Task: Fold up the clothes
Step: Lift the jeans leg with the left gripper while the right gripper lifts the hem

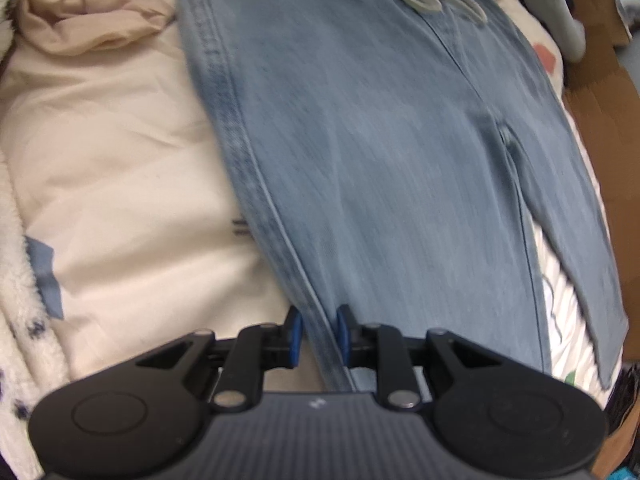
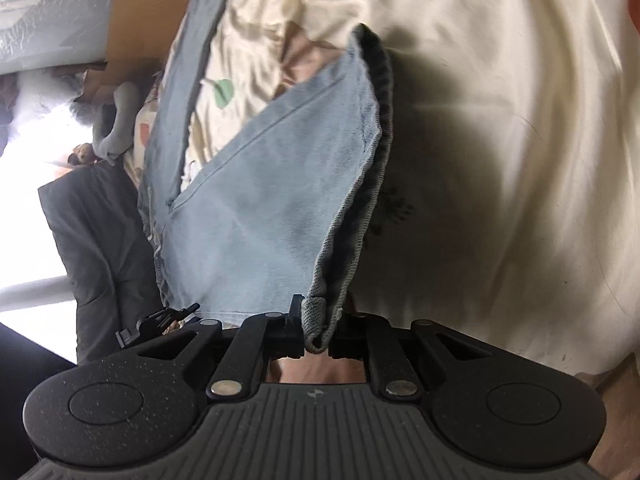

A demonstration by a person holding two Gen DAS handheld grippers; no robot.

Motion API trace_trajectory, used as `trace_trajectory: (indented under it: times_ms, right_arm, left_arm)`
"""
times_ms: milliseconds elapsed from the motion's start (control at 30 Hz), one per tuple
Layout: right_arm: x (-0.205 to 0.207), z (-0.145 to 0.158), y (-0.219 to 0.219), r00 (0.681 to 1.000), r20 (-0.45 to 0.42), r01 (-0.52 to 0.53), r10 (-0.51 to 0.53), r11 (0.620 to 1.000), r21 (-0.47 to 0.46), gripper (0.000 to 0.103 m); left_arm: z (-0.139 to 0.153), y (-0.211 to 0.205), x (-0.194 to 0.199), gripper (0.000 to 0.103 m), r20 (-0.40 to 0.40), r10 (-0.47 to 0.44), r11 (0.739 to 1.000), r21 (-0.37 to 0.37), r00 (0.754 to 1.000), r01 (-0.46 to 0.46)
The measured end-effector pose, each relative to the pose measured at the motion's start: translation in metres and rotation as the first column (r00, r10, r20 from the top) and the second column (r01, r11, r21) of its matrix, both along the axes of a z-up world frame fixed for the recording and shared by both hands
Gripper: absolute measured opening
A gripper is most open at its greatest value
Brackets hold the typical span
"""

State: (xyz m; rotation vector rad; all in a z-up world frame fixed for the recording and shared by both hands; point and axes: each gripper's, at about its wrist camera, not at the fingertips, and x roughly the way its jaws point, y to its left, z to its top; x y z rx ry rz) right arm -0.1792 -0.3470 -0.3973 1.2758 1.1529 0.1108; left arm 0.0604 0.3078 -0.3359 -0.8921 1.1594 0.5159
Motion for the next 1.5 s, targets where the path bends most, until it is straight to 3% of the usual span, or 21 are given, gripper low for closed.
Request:
trace_trajectory:
  times_ms: [433, 700, 933, 1133, 1367, 1500]
  right_arm:
    - [0.013, 0.023, 0.003, 0.999, 0.013, -0.048, 0.049, 0.997, -0.057, 0.008]
    - [0.019, 0.054, 0.002, 0.993, 0.068, -0.086, 0.093, 0.991, -0.104, 0.008]
    - [0.031, 0.076, -0.003, 0.99, 0.083, -0.109, 0.118, 0.989, -0.104, 0.008]
    - [0.043, 0.088, -0.007, 0.987, 0.085, -0.124, 0.134, 0.985, -0.121, 0.008]
    - [0.049, 0.097, -0.011, 0.988, 0.09, -0.11, 0.122, 0.986, -0.124, 0.008]
    - [0.052, 0.104, -0.012, 0.987, 0.093, -0.114, 0.127, 0.984, -0.138, 0.008]
  left_arm:
    - [-0.016, 0.007, 0.013, 0.021, 0.015, 0.029, 1.0, 0.004, 0.999, -0.029]
    - [-0.02, 0.028, 0.013, 0.024, 0.07, 0.067, 0.997, 0.017, 0.995, -0.068]
    - [-0.02, 0.061, 0.015, 0.023, 0.144, 0.19, 0.979, 0.04, 0.971, -0.198]
    - [-0.014, 0.096, 0.023, 0.016, 0.181, 0.285, 0.949, 0.082, 0.941, -0.303]
    - [-0.013, 0.12, 0.041, 0.017, 0.184, 0.323, 0.934, 0.097, 0.928, -0.344]
    - [-0.011, 0.125, 0.055, 0.014, 0.125, 0.295, 0.938, 0.149, 0.947, -0.312]
